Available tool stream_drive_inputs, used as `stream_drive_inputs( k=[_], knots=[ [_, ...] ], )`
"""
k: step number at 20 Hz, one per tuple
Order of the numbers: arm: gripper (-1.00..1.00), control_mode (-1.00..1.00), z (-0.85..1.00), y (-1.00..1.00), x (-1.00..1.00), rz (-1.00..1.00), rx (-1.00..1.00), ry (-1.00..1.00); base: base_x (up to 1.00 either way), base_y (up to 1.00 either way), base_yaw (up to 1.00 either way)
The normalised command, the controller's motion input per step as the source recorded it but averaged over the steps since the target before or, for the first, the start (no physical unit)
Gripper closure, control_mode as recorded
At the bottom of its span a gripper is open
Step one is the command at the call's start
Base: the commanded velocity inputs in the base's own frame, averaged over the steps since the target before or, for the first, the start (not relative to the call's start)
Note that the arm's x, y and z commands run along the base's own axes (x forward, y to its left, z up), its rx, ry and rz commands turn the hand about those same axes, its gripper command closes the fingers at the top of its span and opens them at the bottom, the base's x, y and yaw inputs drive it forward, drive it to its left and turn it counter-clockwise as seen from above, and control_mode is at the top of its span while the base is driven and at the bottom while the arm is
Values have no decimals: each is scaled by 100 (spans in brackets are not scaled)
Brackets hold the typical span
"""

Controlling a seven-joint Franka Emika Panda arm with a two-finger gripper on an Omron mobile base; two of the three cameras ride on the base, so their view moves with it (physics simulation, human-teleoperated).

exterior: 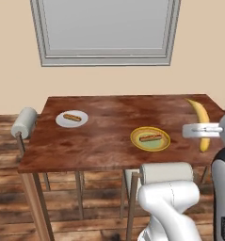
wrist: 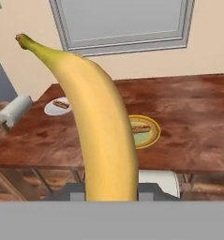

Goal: Pick up the banana and tangerine from the fridge and place one fruit on each plate on the dining counter.

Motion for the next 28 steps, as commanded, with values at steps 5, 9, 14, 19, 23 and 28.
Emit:
stream_drive_inputs(
  k=[5,9,14,19,23,28],
  knots=[
    [100,-100,-25,-9,100,8,1,33,0,0,0],
    [100,-100,-40,-15,100,13,0,41,0,0,0],
    [100,-100,-51,-20,90,15,0,25,0,0,0],
    [100,-100,-51,-22,64,11,0,17,0,0,0],
    [100,-100,-63,-28,41,8,-3,2,0,0,0],
    [100,-100,-63,-22,37,3,-8,0,0,0,0]
  ],
)
